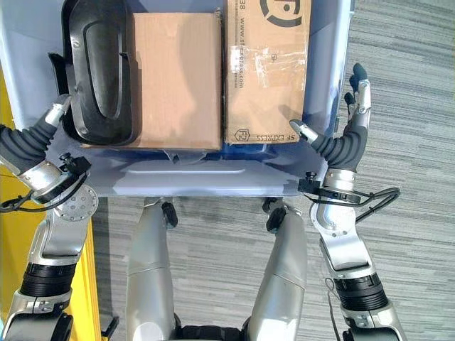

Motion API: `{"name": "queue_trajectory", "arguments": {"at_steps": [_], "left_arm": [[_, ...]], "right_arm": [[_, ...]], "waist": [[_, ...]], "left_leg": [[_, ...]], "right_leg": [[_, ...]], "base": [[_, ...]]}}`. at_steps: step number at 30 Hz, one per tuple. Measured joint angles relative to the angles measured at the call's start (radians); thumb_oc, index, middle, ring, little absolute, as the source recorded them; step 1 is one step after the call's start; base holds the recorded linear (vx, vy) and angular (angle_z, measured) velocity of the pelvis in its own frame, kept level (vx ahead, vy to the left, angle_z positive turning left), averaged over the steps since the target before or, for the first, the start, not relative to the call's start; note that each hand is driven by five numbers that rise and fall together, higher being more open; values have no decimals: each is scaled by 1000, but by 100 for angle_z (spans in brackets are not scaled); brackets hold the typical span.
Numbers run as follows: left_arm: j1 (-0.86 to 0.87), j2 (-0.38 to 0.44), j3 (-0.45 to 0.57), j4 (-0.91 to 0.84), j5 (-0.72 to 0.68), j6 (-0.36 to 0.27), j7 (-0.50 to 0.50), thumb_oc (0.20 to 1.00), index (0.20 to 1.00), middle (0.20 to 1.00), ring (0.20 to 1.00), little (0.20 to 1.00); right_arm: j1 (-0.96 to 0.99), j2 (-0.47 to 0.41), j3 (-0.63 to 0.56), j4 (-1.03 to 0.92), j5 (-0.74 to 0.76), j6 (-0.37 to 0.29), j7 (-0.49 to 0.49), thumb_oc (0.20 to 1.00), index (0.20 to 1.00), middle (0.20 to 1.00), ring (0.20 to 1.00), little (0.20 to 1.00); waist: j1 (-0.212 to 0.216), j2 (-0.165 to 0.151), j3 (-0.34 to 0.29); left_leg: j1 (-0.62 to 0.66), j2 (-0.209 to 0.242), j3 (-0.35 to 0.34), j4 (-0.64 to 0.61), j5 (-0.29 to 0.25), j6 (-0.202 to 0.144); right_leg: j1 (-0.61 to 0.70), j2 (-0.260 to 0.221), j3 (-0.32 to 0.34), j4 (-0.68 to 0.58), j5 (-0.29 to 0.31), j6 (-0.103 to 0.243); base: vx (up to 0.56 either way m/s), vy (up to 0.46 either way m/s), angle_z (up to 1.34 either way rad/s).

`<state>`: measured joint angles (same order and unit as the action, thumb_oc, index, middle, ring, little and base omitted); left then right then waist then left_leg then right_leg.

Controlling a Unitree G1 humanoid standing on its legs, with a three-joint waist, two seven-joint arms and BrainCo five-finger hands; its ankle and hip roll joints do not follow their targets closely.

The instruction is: Move parts from the plastic box to the shelf.

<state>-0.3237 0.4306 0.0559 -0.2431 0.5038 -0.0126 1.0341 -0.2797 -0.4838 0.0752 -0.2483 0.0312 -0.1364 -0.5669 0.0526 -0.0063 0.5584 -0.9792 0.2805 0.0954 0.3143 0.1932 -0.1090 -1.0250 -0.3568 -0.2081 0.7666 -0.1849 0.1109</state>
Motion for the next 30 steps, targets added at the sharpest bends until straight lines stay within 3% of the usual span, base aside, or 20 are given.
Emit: {"name": "queue_trajectory", "arguments": {"at_steps": [2,4,5,6,7,8,9,10,11,12,13,14,15,16,17,18,19,20,25,30], "left_arm": [[37,-25,4,-3,-2,-7,-12,1000,1000,1000,1000,1000],[91,-45,4,-12,-3,-28,-46,1000,1000,1000,1000,1000],[95,-83,-8,-3,-5,-45,-90,1000,1000,1000,1000,1000],[60,-73,-37,-4,-18,-54,-134,1000,1000,1000,1000,1000],[28,-34,-54,-2,-23,-68,-163,1000,1000,1000,1000,1000],[34,19,-56,1,-26,-73,-190,1000,1000,1000,1000,1000],[85,62,-55,-4,-43,-70,-199,1000,1000,1000,1000,1000],[149,118,-53,-1,-48,-68,-195,1000,1000,1000,1000,1000],[206,152,-45,24,-48,-62,-183,1000,1000,1000,1000,1000],[245,133,-44,49,-46,-47,-167,1000,1000,1000,1000,1000],[251,94,-48,50,-41,-47,-161,1000,1000,1000,1000,1000],[241,76,-53,52,-38,-48,-160,1000,1000,1000,1000,1000],[179,8,-80,59,-17,-48,-163,1000,1000,1000,1000,1000],[174,-5,-104,59,-6,-50,-168,1000,1000,1000,1000,1000],[137,6,-116,68,14,-55,-175,1000,1000,1000,1000,1000],[46,19,-135,76,24,-43,-176,1000,1000,1000,1000,1000],[-24,14,-143,115,32,-28,-176,1000,1000,1000,1000,1000],[-56,34,-151,103,36,-20,-172,1000,1000,1000,1000,1000],[-57,80,-133,78,37,11,-159,1000,1000,1000,1000,1000],[-113,92,-135,80,35,32,-162,1000,1000,1000,1000,1000]], "right_arm": [[4,7,22,0,-12,0,-1,1000,1000,1000,1000,1000],[21,24,41,-2,-12,0,-15,1000,1000,1000,1000,1000],[67,28,22,-22,-3,-1,-26,1000,1000,1000,1000,1000],[129,78,-25,-66,11,-3,-42,1000,1000,1000,1000,1000],[161,106,-37,-81,26,-2,-48,1000,1000,1000,1000,1000],[163,106,-30,-62,32,0,-48,1000,1000,1000,1000,1000],[143,104,-25,-45,33,-1,-40,1000,1000,1000,1000,1000],[130,118,-1,-35,33,-6,-31,1000,1000,1000,1000,1000],[113,139,33,-1,33,-9,-24,1000,1000,1000,1000,1000],[88,122,57,32,37,-13,2,1000,1000,1000,1000,1000],[63,82,57,65,39,-12,20,1000,1000,1000,1000,1000],[48,53,45,83,55,-11,27,1000,1000,1000,1000,1000],[48,-73,14,86,111,-9,41,1000,1000,1000,1000,1000],[52,-119,14,84,128,-7,45,1000,1000,1000,1000,1000],[77,-112,7,67,147,-9,42,1000,1000,1000,1000,1000],[68,-85,14,67,154,-7,51,1000,1000,1000,1000,1000],[40,-71,58,70,165,12,72,1000,1000,1000,1000,1000],[46,-30,71,66,163,12,82,1000,1000,1000,1000,1000],[-54,-2,50,69,161,32,92,1000,1000,1000,1000,1000],[-121,13,52,69,142,53,91,1000,1000,1000,1000,1000]], "waist": [[13,5,0],[1,16,-3],[-16,67,-8],[-51,76,-9],[-84,45,-8],[-80,2,-7],[-56,-8,-8],[-41,-36,-6],[-4,-106,-11],[11,-114,-20],[-2,-81,-33],[-13,-63,-42],[-23,38,-83],[-29,96,-107],[-55,80,-106],[-77,51,-108],[-56,71,-111],[-74,61,-108],[-8,6,-29],[-36,-26,-10]], "left_leg": [[60,7,-1,-76,60,-21],[107,18,46,-150,136,-2],[153,34,129,-297,117,112],[174,65,372,-332,-47,131],[162,76,491,-232,-64,103],[231,88,486,-140,59,93],[352,81,338,-129,82,2],[370,61,128,-80,70,-14],[360,7,-123,52,74,-13],[298,-27,-230,235,-23,-31],[229,-38,-244,330,-148,-34],[188,-40,-198,338,-205,-34],[99,-13,-14,267,-112,46],[97,25,33,220,-178,120],[92,13,46,200,-180,18],[60,-38,33,189,-260,-4],[58,-62,20,304,-296,58],[51,-94,17,270,-301,43],[1,-90,8,264,-237,37],[31,-87,24,257,-245,48]], "right_leg": [[41,5,-23,17,-24,-13],[114,2,-100,38,-68,-36],[163,34,-133,63,-91,-60],[192,-13,-156,27,-80,-87],[203,-49,-166,15,-81,-77],[206,-58,-177,-1,-64,-62],[208,-29,-151,-14,-49,-51],[186,-5,-68,11,-25,-42],[155,23,59,16,-5,-25],[163,58,117,-20,24,-45],[165,86,142,-54,45,-44],[165,93,139,-79,35,-43],[142,116,69,-74,26,-45],[136,141,34,-49,26,-45],[115,117,45,-35,12,-46],[85,74,22,-124,37,-33],[74,85,12,-162,63,14],[49,69,53,-119,73,-15],[23,60,34,-87,66,-40],[63,69,31,-122,80,-55]], "base": [[-40,-370,29],[-107,-414,65],[-54,-69,157],[-13,118,216],[-23,248,215],[-71,424,82],[-113,526,-39],[-128,548,-158],[-97,423,-218],[-79,355,-229],[-72,267,-181],[-115,277,-189],[-122,272,-185],[-53,225,-144],[-28,170,-30],[-19,104,-1],[-75,86,59],[-24,23,73],[-17,-48,45],[9,12,-2]]}}
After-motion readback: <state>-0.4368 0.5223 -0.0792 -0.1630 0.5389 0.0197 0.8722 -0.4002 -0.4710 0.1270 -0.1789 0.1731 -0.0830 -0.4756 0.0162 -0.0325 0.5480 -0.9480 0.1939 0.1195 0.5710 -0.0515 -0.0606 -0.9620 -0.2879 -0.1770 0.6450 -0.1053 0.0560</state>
